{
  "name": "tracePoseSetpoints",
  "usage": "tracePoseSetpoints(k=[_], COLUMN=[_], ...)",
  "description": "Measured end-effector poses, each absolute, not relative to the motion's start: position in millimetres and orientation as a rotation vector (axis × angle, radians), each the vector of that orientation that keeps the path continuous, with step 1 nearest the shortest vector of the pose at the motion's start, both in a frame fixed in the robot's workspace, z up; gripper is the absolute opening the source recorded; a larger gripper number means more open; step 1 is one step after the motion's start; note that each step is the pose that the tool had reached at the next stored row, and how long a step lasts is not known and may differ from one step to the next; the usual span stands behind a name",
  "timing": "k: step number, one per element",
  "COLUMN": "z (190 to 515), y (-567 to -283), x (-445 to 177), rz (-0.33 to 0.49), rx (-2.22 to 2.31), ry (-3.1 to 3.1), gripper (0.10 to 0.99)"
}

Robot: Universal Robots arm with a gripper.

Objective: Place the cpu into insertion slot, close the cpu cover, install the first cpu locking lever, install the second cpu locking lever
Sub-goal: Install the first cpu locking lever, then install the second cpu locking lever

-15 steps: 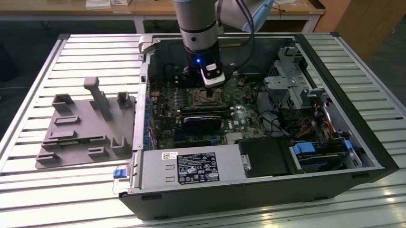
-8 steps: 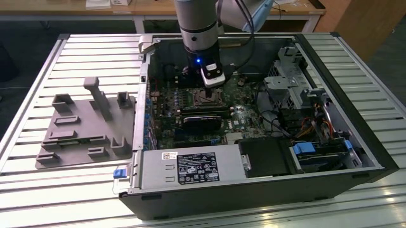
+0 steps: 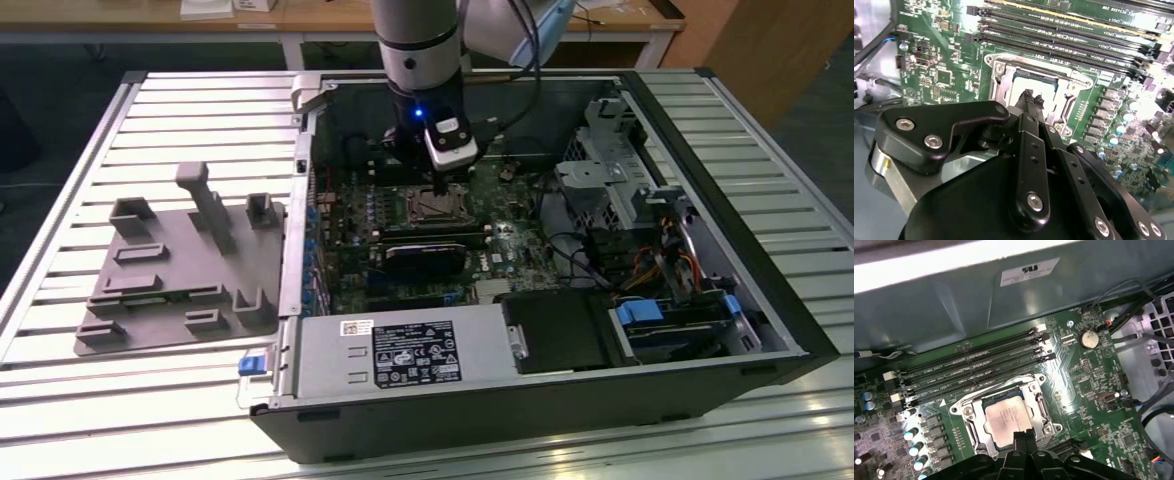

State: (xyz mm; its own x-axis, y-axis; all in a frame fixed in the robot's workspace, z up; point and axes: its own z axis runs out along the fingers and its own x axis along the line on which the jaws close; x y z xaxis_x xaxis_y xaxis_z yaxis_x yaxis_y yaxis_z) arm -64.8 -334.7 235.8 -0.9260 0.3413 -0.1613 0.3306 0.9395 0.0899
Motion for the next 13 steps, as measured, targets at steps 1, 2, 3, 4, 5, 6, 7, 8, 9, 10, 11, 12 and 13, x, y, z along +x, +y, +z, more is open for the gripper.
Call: tracePoseSetpoints(k=[1,2,3,4,5,6,7,8,9,10,11,12,13], z=[236.0,236.0,236.0,236.5,236.9,236.9,237.0,237.0,237.1,237.1,237.1,237.2,237.2], y=[-334.7,-334.7,-334.7,-334.7,-334.7,-334.7,-334.7,-334.7,-334.7,-334.7,-334.7,-334.9,-335.1], x=[-64.8,-64.8,-64.8,-64.8,-64.8,-64.8,-64.8,-64.8,-64.8,-64.8,-64.8,-64.9,-64.9], rz=[0.091,0.091,0.091,0.091,0.091,0.091,0.091,0.091,0.091,0.091,0.091,0.09,0.09], rx=[0.51,0.51,0.51,0.51,0.51,0.51,0.51,0.51,0.51,0.51,0.51,0.51,0.51], ry=[2.921,2.921,2.921,2.921,2.921,2.921,2.921,2.921,2.921,2.921,2.921,2.921,2.921], gripper=[0.102,0.102,0.102,0.102,0.102,0.102,0.102,0.102,0.102,0.102,0.102,0.102,0.102])
